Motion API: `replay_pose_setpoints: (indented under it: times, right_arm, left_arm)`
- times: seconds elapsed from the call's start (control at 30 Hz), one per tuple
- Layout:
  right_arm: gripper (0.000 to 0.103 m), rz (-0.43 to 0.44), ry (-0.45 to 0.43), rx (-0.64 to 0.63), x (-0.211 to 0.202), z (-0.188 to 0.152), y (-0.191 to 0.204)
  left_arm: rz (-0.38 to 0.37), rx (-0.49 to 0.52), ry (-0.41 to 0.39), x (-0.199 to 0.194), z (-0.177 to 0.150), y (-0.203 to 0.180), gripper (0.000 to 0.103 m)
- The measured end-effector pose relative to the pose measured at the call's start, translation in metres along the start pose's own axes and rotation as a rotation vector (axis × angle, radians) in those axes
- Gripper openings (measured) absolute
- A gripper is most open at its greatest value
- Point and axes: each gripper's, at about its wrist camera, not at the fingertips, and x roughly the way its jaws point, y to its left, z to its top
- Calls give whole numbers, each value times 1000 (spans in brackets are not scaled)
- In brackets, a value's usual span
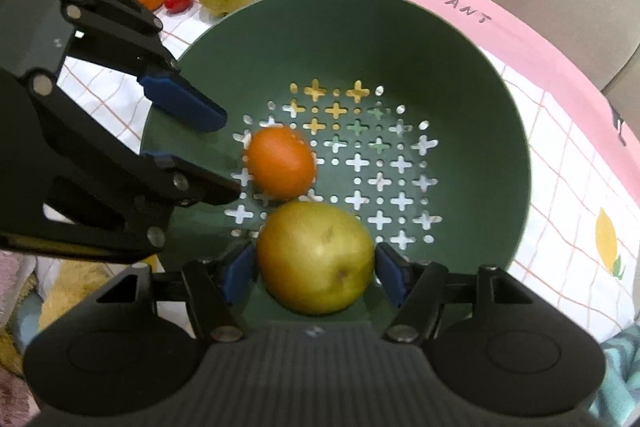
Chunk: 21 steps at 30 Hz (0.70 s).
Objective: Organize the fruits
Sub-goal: 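Open the left tool over the colander while the right tool releases the pear, then move both tools back toward the remaining fruit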
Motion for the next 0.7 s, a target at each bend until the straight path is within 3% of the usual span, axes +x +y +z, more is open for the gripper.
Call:
replay_pose_setpoints:
  times: [0.17, 0.37, 0.7]
  right_arm:
    - [66, -19, -23, -14, -9, -2, 3]
    - [83, -60, -83, -50, -30, -7, 11]
    - [95, -113, -224, 15, -66, -17, 26]
  left_arm:
    - [20, 13, -7, -8, -2, -7, 49]
    - [37, 24, -53, -30, -8, -12, 52]
    - [57, -32, -159, -73, -29, -8, 53]
